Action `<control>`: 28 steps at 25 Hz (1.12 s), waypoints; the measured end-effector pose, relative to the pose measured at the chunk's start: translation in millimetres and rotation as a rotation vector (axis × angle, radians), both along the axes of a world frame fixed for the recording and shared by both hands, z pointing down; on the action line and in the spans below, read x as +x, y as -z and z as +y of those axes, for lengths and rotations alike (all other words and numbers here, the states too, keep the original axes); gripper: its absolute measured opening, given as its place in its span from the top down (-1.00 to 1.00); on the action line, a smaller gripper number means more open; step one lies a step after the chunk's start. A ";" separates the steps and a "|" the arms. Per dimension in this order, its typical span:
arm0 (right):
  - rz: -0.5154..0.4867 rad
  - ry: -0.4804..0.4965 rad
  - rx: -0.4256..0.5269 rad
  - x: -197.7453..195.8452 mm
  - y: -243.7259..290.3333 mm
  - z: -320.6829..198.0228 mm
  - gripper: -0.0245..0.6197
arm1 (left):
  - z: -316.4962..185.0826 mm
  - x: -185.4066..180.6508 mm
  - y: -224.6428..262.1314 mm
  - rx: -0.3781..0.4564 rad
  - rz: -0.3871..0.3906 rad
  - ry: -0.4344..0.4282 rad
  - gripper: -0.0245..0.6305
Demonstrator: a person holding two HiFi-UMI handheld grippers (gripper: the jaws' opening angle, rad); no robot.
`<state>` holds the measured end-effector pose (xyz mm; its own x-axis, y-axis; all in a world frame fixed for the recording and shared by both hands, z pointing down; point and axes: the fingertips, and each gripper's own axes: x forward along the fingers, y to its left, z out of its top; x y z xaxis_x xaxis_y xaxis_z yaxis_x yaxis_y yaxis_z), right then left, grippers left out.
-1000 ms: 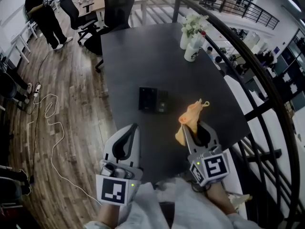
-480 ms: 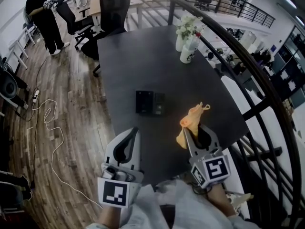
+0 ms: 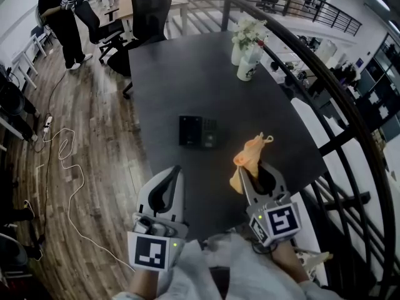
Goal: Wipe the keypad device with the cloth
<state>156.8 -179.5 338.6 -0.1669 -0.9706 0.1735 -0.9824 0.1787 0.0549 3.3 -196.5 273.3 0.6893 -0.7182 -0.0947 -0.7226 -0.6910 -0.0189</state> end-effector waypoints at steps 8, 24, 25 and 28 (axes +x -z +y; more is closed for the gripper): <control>0.002 0.014 0.000 -8.2 1.6 -1.6 0.62 | 0.9 -6.4 0.9 0.003 0.004 0.006 0.89; -0.002 0.025 -0.018 -12.0 -2.7 -3.1 0.62 | 0.4 -9.7 -0.1 0.000 0.006 0.016 0.89; -0.002 0.025 -0.019 -11.8 -2.8 -2.6 0.62 | 0.8 -9.5 -0.2 0.000 0.006 0.016 0.89; -0.004 0.026 -0.018 -11.2 -3.3 -2.0 0.62 | 1.4 -8.3 -0.4 -0.002 0.008 0.016 0.89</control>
<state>145.6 -181.5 341.9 -0.1928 -0.9627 0.1898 -0.9776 0.2052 0.0475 -4.9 -195.0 273.7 0.6770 -0.7293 -0.0992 -0.7336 -0.6795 -0.0116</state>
